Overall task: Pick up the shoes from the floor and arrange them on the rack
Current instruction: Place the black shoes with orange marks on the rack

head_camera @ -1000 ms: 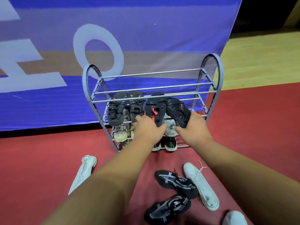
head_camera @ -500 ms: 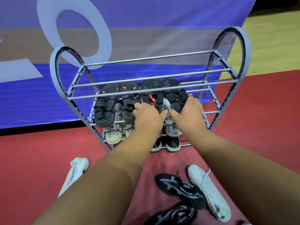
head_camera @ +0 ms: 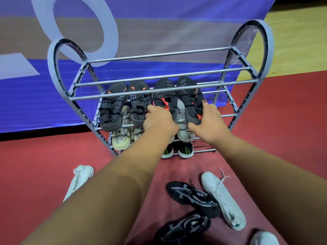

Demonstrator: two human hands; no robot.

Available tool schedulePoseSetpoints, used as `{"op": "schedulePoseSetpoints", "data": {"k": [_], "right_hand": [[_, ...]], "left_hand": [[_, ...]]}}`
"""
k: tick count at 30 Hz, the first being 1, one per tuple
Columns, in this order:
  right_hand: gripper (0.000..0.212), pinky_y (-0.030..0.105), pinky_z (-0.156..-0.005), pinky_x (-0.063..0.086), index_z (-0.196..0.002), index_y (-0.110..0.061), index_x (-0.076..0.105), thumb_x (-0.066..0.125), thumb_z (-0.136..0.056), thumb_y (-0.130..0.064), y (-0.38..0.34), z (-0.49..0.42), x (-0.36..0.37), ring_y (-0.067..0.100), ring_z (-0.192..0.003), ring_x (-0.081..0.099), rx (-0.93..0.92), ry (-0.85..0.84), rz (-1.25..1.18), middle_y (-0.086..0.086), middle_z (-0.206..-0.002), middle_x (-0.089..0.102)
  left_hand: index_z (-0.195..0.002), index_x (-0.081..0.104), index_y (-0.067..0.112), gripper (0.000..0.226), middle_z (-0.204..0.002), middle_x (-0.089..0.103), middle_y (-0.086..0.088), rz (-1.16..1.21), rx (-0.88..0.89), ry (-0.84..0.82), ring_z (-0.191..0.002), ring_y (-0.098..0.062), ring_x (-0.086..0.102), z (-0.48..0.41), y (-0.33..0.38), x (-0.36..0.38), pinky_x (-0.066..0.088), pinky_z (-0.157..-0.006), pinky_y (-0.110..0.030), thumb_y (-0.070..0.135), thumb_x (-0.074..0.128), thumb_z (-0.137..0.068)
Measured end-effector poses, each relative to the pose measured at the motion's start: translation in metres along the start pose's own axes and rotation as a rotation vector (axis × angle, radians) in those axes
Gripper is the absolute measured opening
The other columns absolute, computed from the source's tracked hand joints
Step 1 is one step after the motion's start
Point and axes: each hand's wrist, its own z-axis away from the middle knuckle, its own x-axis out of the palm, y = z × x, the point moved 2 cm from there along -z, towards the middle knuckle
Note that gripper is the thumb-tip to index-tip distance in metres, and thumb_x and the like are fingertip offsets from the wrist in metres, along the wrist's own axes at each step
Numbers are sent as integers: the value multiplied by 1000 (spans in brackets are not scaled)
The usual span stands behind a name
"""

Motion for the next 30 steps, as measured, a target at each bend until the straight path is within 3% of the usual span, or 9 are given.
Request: {"op": "schedulePoseSetpoints", "data": {"k": [4,10,16,23,30], "right_hand": [[81,46,-103,50,-139,-18,50,71,-71,-56,5,-7,0,29,-120,51,-27,20,1,7,-124,56],[90,46,-112,45,-155,-11,38,78,-81,-42,-3,-9,0,29,-131,49,-24,10,-60,10,-140,50],[89,44,-103,53,-149,-13,43,78,-73,-43,-3,-15,1,22,-119,55,7,33,-118,5,-131,53],[87,43,-107,48,-152,-10,36,83,-82,-35,-2,-6,1,29,-124,51,14,20,-88,12,-137,46],[93,48,-111,42,-154,-4,26,81,-83,-28,-5,35,-7,41,-134,45,122,-40,37,20,-147,39]], "left_hand": [[-142,42,-1,102,-133,38,-13,13,37,33,-117,-36,58,3,-7,-2,54,-84,-48,64,83,-75],[-152,28,-8,108,-137,40,-16,6,142,152,-121,-33,57,4,-10,5,55,-90,-42,66,70,-86],[-151,28,-9,105,-134,40,-17,-35,160,230,-105,-28,65,5,-13,10,56,-83,-34,71,58,-91],[-148,30,-9,100,-140,36,-21,-32,157,174,-106,-35,67,5,-11,6,59,-84,-40,67,62,-92],[-136,42,4,63,-136,38,-13,-62,130,119,-115,-37,59,34,-10,-18,52,-78,-48,42,71,-94]]}}
